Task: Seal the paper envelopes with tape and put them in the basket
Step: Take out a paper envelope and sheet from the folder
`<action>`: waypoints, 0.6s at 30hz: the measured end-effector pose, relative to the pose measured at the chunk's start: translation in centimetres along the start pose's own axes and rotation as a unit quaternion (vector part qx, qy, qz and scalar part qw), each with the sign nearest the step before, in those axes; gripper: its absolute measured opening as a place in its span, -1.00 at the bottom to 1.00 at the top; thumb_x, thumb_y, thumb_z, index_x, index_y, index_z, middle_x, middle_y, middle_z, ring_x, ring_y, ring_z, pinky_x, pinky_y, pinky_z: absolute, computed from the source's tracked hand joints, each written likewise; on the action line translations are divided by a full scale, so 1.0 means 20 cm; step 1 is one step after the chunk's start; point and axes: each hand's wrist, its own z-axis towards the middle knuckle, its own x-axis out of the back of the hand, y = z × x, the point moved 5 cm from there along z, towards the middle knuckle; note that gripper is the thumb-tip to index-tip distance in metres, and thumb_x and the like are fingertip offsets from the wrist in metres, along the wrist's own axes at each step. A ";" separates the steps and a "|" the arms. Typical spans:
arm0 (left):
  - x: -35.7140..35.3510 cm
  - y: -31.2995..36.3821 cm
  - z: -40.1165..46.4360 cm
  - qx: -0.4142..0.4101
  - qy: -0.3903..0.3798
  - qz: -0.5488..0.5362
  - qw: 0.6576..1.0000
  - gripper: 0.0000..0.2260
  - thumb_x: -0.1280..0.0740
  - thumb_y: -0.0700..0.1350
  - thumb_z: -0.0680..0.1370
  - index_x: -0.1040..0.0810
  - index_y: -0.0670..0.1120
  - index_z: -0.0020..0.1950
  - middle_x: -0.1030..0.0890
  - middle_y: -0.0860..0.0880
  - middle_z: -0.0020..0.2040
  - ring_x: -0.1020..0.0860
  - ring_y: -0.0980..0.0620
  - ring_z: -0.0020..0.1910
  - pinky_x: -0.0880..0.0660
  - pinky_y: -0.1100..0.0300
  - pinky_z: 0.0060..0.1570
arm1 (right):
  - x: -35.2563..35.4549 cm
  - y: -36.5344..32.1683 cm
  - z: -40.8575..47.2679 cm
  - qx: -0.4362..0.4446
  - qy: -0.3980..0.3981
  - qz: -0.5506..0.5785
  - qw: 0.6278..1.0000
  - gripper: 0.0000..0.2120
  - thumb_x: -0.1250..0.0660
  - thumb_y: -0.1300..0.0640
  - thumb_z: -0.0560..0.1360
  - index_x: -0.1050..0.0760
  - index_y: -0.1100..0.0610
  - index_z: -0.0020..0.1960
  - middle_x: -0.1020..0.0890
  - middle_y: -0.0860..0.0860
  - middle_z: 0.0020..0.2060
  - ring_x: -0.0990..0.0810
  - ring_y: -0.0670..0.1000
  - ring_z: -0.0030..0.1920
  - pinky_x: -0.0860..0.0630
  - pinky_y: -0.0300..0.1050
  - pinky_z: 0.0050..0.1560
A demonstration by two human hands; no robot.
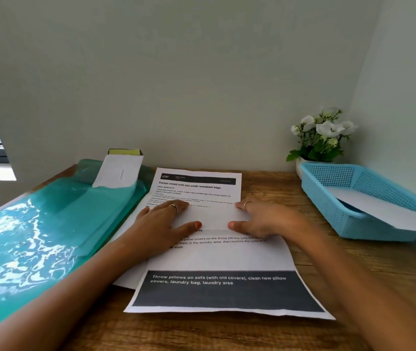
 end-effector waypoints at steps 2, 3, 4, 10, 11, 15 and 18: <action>0.01 0.01 0.00 -0.004 0.015 -0.018 1.000 -0.37 -0.16 0.29 0.49 -0.19 0.04 0.49 -0.24 0.06 0.49 -0.24 0.05 0.44 -0.12 -0.01 0.45 | 0.04 0.02 -0.01 -0.008 0.004 -0.007 1.000 -0.32 -0.24 -0.20 0.51 -0.11 0.01 0.52 -0.16 0.00 0.50 -0.21 0.07 0.46 -0.18 -0.04 0.41; 0.02 0.01 0.00 -0.006 0.020 -0.025 0.999 -0.37 -0.19 0.29 0.48 -0.22 0.03 0.47 -0.27 0.05 0.47 -0.26 0.05 0.42 -0.16 -0.01 0.44 | 0.05 0.03 -0.01 -0.007 0.002 -0.011 1.000 -0.32 -0.27 -0.20 0.49 -0.14 0.00 0.51 -0.18 0.00 0.49 -0.23 0.07 0.45 -0.20 -0.02 0.40; 0.02 0.02 0.01 -0.009 0.023 -0.032 0.999 -0.38 -0.21 0.28 0.47 -0.25 0.03 0.46 -0.30 0.04 0.45 -0.28 0.05 0.40 -0.18 -0.02 0.42 | 0.06 0.03 0.00 -0.007 0.000 -0.009 1.000 -0.32 -0.30 -0.20 0.47 -0.18 -0.01 0.49 -0.21 0.00 0.47 -0.27 0.08 0.43 -0.23 0.00 0.41; 0.05 0.02 0.02 -0.022 0.022 -0.057 0.998 -0.38 -0.33 0.25 0.42 -0.30 0.05 0.40 -0.32 0.02 0.40 -0.27 0.04 0.36 -0.22 0.05 0.40 | 0.08 0.03 0.04 -0.001 -0.015 0.003 1.000 -0.32 -0.40 -0.15 0.42 -0.22 -0.04 0.45 -0.23 0.01 0.44 -0.32 0.08 0.38 -0.28 -0.04 0.35; 0.06 0.02 0.02 -0.029 0.028 -0.064 0.997 -0.39 -0.35 0.25 0.40 -0.30 0.07 0.38 -0.31 0.02 0.38 -0.26 0.05 0.35 -0.23 0.07 0.38 | 0.08 0.02 0.04 0.007 -0.009 0.005 1.000 -0.31 -0.40 -0.13 0.42 -0.20 -0.05 0.46 -0.17 0.00 0.47 -0.29 0.08 0.40 -0.26 -0.03 0.36; 0.11 0.07 0.00 -0.090 0.094 -0.082 0.988 -0.43 -0.44 0.17 0.37 -0.30 0.07 0.29 -0.25 0.07 0.31 -0.22 0.10 0.29 -0.22 0.16 0.35 | 0.10 0.00 0.03 0.039 0.035 0.025 0.998 -0.34 -0.47 -0.03 0.39 -0.27 0.00 0.40 -0.13 -0.03 0.48 -0.27 0.06 0.41 -0.28 -0.03 0.38; 0.14 0.10 -0.02 -0.144 0.161 -0.056 0.975 -0.47 -0.47 0.09 0.38 -0.33 0.03 0.24 -0.27 0.07 0.25 -0.20 0.15 0.17 -0.21 0.28 0.23 | 0.14 0.00 0.01 0.041 0.093 0.031 0.994 -0.47 -0.51 0.02 0.35 -0.39 0.04 0.25 -0.37 0.00 0.30 -0.40 0.03 0.24 -0.41 -0.10 0.19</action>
